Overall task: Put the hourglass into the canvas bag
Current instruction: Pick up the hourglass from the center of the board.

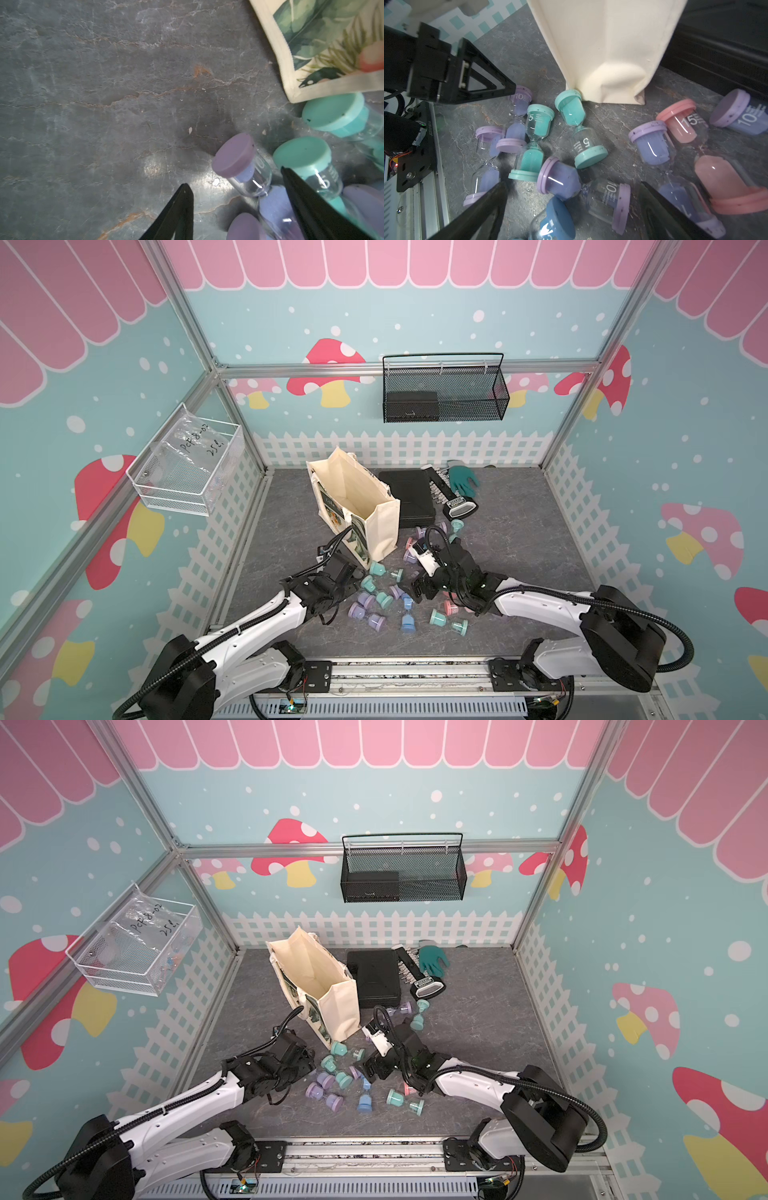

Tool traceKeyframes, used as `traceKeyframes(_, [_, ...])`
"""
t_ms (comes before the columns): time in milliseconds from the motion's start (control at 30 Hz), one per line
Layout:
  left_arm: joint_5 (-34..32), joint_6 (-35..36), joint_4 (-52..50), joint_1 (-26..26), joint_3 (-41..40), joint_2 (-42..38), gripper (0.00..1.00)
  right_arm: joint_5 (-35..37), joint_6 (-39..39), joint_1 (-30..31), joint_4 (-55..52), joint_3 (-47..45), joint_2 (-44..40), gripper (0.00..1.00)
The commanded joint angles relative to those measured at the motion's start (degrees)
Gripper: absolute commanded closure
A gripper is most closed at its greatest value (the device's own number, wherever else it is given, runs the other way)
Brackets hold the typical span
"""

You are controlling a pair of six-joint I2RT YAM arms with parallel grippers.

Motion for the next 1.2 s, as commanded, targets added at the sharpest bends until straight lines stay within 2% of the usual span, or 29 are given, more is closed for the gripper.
traceKeyframes(0, [-1.13, -1.69, 3.48, -0.56, 0.55, 1.92, 0.29, -0.89, -1.8, 0.65, 3.26, 0.11, -0.09, 0.0])
traceKeyframes(167, [-1.27, 0.48, 4.09, -1.88, 3.03, 6.37, 0.31, -1.25, -1.72, 0.74, 4.54, -0.15, -0.18, 0.0])
traceKeyframes(400, [-2.86, -0.75, 3.63, -2.35, 3.74, 10.97, 0.32, -0.39, -1.44, 0.73, 5.91, -1.45, -0.08, 0.0])
traceKeyframes(900, [-7.32, -4.78, 4.36, -4.33, 4.62, 17.73, 0.41, 1.12, -1.29, 0.78, 7.1, -2.53, -0.1, 0.0])
traceKeyframes(1167, [-8.54, -6.09, 5.83, -4.33, 2.14, 16.35, 0.5, 2.32, -1.02, 0.75, 6.84, -2.73, -0.55, 0.0])
